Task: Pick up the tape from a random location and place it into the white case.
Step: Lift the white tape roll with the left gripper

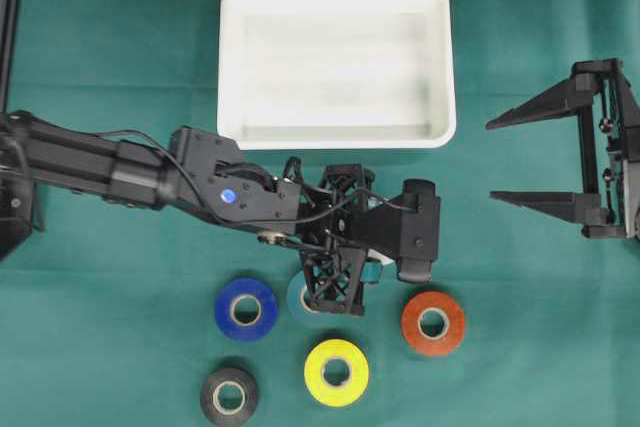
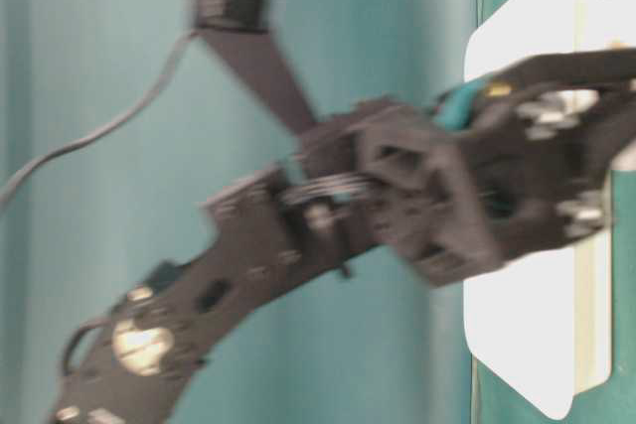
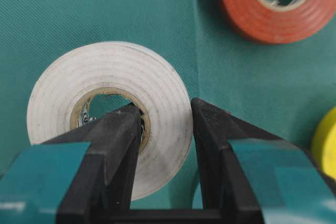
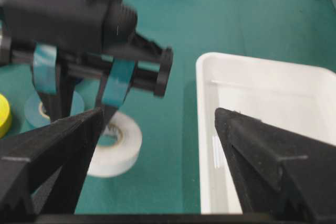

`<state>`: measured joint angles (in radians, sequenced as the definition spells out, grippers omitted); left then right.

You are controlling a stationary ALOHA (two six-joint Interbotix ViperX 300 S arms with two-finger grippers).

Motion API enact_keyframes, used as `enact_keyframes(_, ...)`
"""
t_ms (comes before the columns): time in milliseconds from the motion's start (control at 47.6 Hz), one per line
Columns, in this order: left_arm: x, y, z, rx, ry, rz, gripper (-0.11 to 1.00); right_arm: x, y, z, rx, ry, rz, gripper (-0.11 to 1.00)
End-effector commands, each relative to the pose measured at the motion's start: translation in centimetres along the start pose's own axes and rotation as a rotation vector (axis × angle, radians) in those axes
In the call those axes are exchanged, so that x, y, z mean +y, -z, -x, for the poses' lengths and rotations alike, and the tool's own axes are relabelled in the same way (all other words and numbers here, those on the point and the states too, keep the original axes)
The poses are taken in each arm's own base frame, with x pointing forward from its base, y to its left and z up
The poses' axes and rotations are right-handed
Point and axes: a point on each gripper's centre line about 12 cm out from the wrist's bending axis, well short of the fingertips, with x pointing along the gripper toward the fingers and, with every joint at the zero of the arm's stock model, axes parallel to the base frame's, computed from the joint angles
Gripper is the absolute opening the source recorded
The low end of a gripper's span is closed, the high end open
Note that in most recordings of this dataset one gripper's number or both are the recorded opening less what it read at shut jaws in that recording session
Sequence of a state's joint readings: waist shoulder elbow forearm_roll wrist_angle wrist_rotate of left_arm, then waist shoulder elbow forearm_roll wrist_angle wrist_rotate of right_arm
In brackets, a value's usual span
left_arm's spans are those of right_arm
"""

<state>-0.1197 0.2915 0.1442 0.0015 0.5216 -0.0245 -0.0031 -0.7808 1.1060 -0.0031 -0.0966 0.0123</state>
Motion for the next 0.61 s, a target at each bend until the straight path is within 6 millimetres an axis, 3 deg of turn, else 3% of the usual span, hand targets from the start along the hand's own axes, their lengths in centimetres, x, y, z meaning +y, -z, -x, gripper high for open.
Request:
enact_keyframes(0, -0.2, -2.4, 4.4, -0.094, 0.0, -0.014, 0.26, 0.0, -0.7, -0.1, -0.018, 0.001, 0.001, 0.9)
enact_keyframes(231, -0.2, -4.0, 9.5, -0.166, -0.002, -0.042, 0.25, 0.0, -0.7, -0.1, -0.018, 0.001, 0.001, 0.9)
enact_keyframes(588, 0.0, -5.5, 13.5, -0.222, -0.009, -0.061, 0.25, 0.0, -0.7, -0.1, -0.018, 0.001, 0.001, 0.9)
